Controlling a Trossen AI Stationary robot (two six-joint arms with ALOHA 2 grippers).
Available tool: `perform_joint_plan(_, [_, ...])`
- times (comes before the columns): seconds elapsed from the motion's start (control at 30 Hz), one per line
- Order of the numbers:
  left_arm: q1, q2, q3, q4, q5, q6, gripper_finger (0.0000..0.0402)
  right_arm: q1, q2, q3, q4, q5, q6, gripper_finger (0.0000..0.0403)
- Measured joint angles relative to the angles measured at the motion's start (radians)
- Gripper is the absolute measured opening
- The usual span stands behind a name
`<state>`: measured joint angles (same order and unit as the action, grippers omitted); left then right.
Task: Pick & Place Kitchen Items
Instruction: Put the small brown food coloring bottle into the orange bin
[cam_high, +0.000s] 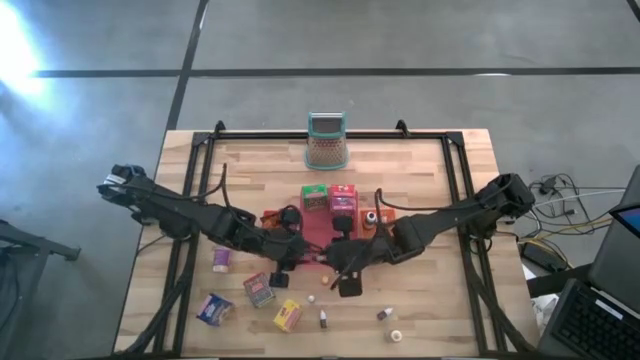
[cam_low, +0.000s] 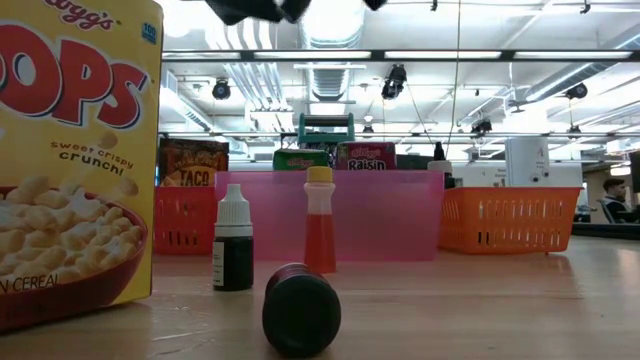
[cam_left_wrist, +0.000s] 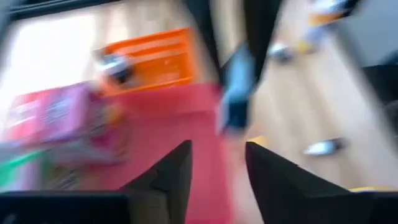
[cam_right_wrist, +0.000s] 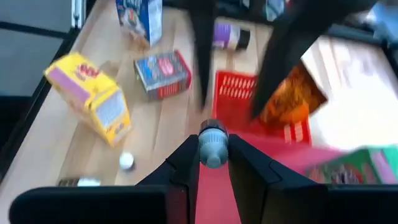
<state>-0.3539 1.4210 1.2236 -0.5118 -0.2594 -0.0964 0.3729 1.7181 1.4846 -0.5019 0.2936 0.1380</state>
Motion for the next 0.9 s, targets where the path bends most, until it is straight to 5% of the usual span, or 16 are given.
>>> perform_joint_plan(0.23, [-0.018,-0.075,-0.080,-0.054,-0.257,-0.055,0.0203,0.000,-0.077,0.006,-0.353,0.025,0.212,0.0065])
perform_joint_plan(0.53, [-0.021,-0.254,-0.369,0.326,-0.281,-0.057,0.0207,-0.028,-0.181,-0.043,-0.686,0.046,0.490,0.0065])
perform_joint_plan(0.9, [-0.029,-0.409,-0.688,0.897,-0.281,0.058,0.0204,-0.130,-0.236,-0.239,-0.653,-0.064,0.519,0.0064])
